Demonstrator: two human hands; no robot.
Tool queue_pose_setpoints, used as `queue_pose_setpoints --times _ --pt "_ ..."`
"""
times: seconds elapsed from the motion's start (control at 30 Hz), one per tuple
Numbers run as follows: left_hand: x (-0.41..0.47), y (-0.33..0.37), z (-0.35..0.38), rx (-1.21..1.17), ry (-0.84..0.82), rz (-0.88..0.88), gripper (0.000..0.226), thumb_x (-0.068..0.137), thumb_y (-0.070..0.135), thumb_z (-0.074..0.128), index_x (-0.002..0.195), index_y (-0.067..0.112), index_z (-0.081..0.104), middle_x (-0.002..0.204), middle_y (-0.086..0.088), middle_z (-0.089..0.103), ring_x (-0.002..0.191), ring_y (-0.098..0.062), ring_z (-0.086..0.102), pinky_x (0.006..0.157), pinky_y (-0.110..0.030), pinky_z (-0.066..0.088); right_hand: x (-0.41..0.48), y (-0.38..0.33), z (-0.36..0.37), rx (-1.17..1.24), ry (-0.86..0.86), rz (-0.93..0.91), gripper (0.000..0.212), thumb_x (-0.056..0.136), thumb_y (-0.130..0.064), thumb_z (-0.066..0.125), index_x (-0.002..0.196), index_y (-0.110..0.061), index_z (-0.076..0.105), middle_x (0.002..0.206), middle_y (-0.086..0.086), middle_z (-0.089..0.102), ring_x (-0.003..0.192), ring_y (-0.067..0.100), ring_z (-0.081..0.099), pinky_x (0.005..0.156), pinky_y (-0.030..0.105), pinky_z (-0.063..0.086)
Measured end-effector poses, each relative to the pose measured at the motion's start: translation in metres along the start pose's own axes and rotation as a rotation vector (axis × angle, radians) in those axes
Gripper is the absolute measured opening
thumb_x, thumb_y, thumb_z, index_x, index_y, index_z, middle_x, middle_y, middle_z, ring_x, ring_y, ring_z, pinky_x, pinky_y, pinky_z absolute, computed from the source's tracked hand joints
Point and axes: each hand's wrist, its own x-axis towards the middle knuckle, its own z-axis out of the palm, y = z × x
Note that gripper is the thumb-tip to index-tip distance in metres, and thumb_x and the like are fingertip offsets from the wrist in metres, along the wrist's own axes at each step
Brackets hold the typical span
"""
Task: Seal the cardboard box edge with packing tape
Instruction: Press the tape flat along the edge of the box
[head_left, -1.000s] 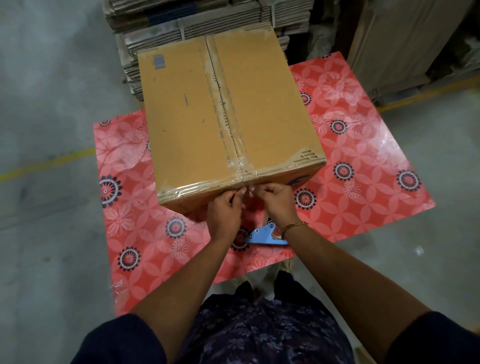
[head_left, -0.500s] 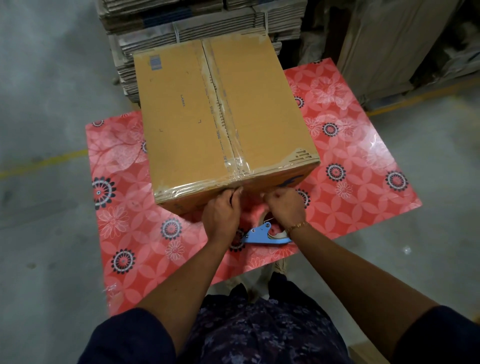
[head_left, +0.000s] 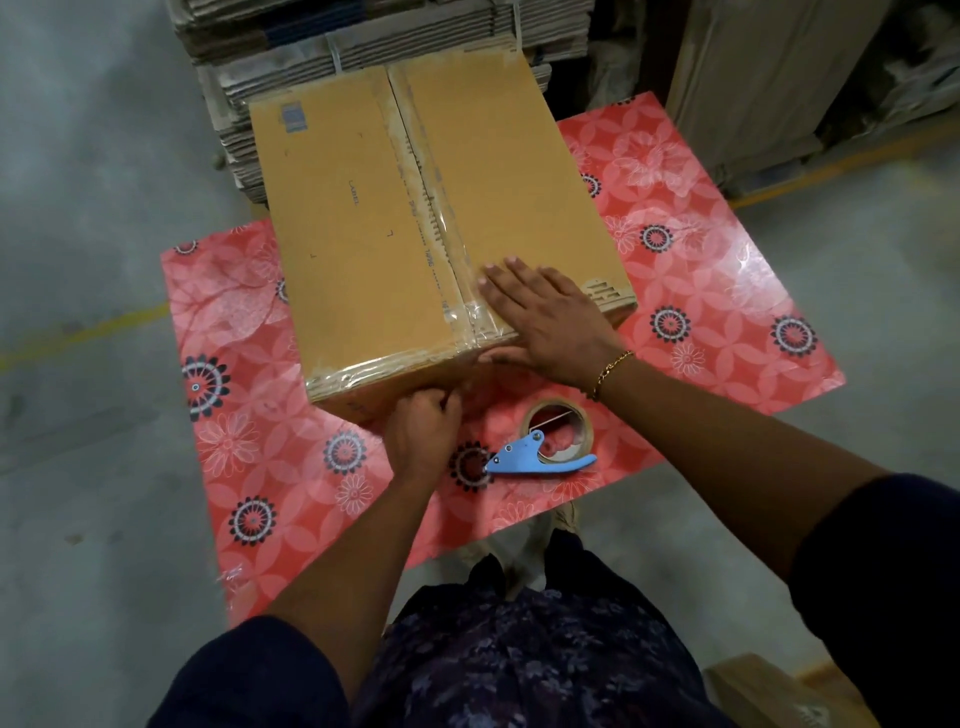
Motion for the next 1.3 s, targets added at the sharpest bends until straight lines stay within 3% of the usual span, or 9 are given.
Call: queue_pose_setpoints --times 0.07,0.13,0.23,0.33,0.43,0.8,1.0,1.13,1.3 --pt "-0.01 -0.007 -0.01 0.122 -0.008 0.149 0.039 0.097 0.045 0.058 0.079 0.013 0.072 0.076 -0.013 0.073 0.077 -0.038 0.069 0.055 -0.035 0.035 -0.001 0.0 0.001 0.007 0.027 -0.004 0.094 0.088 -0.078 0.021 0.158 -0.016 0.026 0.166 0.005 0.027 0.153 0.026 0.022 0.121 0.047 0.025" --pt "-0.02 -0.004 -0.026 0.172 0.131 0.433 0.029 0.097 0.04 0.061 0.08 0.019 0.072 0.075 -0.004 0.071 0.075 -0.032 0.064 0.059 -0.036 0.04 0.0 0.0 0.002 0.022 0.061 -0.004 0.093 0.088 -0.077 0.022 0.157 -0.015 0.028 0.165 0.006 0.029 0.152 0.027 0.025 0.12 0.047 0.026" --pt "-0.004 0.008 -0.048 0.237 0.283 0.678 0.027 0.097 0.044 0.061 0.104 0.02 0.071 0.102 -0.003 0.069 0.097 -0.03 0.059 0.08 -0.042 0.043 -0.001 0.0 0.004 0.029 0.061 -0.01 0.091 0.089 -0.076 0.023 0.156 -0.015 0.029 0.165 0.006 0.03 0.152 0.027 0.026 0.12 0.047 0.026" --pt "0.035 0.015 -0.061 0.422 0.224 0.636 0.053 0.098 0.056 0.051 0.139 0.022 0.055 0.147 -0.005 0.054 0.136 -0.029 0.048 0.103 -0.046 0.034 -0.001 0.0 0.004 0.031 0.057 -0.011 0.088 0.09 -0.073 0.022 0.157 -0.015 0.029 0.165 0.006 0.029 0.152 0.027 0.026 0.119 0.047 0.026" --pt "0.055 0.011 -0.06 0.531 0.096 0.669 0.064 0.102 0.059 0.033 0.155 0.023 0.037 0.165 -0.006 0.036 0.15 -0.028 0.035 0.116 -0.051 0.028 0.0 0.001 0.005 0.034 0.055 -0.011 0.088 0.09 -0.072 0.022 0.157 -0.015 0.029 0.165 0.006 0.029 0.152 0.028 0.026 0.119 0.047 0.027" --pt "0.049 0.013 -0.058 0.598 0.123 0.674 0.07 0.103 0.06 0.028 0.158 0.017 0.031 0.166 -0.01 0.031 0.152 -0.03 0.032 0.116 -0.053 0.028 0.002 0.002 0.013 -0.069 0.055 -0.025 0.093 0.087 -0.065 0.053 0.158 -0.014 0.022 0.166 0.005 0.025 0.153 0.029 0.022 0.12 0.048 0.025" --pt "0.046 0.017 -0.058 0.568 0.097 0.624 0.083 0.094 0.077 0.032 0.156 0.021 0.035 0.166 -0.004 0.033 0.153 -0.025 0.03 0.118 -0.052 0.027 0.002 0.002 0.015 -0.08 0.03 -0.026 0.099 0.081 -0.054 0.068 0.158 -0.015 0.019 0.168 0.004 0.02 0.154 0.028 0.017 0.122 0.048 0.023" --pt "0.048 0.023 -0.055 0.573 0.137 0.619 0.073 0.099 0.072 0.029 0.149 0.022 0.044 0.16 -0.004 0.044 0.147 -0.026 0.04 0.113 -0.05 0.034 -0.002 0.004 0.013 -0.053 0.05 -0.035 0.099 0.077 -0.037 0.074 0.158 -0.014 0.021 0.167 0.005 0.021 0.154 0.03 0.018 0.121 0.049 0.023" --pt "0.049 0.016 -0.052 0.634 0.169 0.656 0.072 0.099 0.067 0.037 0.149 0.016 0.044 0.159 -0.009 0.044 0.145 -0.031 0.043 0.109 -0.055 0.037 -0.001 0.002 0.013 -0.029 0.063 -0.035 0.099 0.076 -0.037 0.075 0.157 -0.015 0.024 0.167 0.005 0.024 0.153 0.029 0.02 0.121 0.049 0.024"
